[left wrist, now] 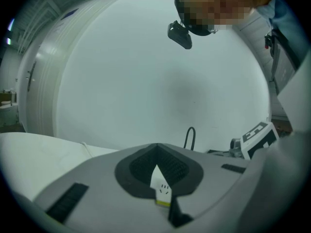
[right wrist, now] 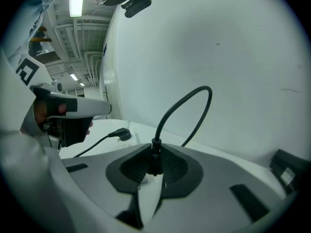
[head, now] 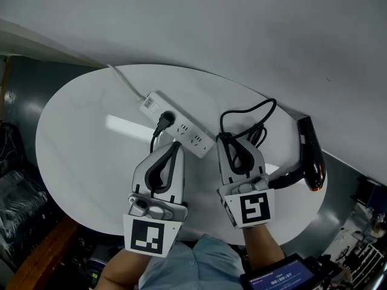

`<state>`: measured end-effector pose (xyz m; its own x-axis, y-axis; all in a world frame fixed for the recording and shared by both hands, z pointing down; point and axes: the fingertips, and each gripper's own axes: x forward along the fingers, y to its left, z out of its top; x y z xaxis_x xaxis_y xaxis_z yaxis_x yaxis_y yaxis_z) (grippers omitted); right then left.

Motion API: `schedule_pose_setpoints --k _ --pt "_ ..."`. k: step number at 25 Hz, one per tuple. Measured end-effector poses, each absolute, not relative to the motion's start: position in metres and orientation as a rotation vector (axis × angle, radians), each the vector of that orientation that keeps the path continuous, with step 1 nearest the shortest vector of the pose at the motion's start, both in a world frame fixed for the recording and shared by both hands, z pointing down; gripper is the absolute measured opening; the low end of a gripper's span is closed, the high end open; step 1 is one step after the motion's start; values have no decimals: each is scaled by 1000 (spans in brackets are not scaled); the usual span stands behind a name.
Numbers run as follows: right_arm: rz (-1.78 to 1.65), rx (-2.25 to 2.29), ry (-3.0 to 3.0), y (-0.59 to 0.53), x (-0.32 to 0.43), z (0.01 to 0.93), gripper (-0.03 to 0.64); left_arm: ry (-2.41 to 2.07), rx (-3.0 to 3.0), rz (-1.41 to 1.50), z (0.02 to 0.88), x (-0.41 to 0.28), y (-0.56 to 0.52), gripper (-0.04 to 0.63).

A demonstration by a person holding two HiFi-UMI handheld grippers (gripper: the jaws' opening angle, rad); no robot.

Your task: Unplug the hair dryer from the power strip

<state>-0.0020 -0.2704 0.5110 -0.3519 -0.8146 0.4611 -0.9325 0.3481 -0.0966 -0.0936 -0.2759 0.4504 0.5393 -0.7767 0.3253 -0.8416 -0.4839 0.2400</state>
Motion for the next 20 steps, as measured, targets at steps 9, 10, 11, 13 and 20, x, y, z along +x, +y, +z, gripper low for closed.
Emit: schedule_pose_setpoints --k 9,10,11,13,20 --pt "617 1560 -2203 -240 21 516 161 -1377 2485 210 418 -84 -256 -2" --pt "616 1563 -2203 -235 24 512 164 -1390 2493 200 412 -83 -252 -2" --pt "609 1568 -2207 -231 26 508 164 -1406 2505 188 405 -83 -248 -2" --pt "579 1583 -2226 -222 31 494 163 -1448 2560 159 387 -83 -239 -2" --pt "380 1620 -2413 -195 29 400 150 -1631 2633 48 321 -95 -194 -2"
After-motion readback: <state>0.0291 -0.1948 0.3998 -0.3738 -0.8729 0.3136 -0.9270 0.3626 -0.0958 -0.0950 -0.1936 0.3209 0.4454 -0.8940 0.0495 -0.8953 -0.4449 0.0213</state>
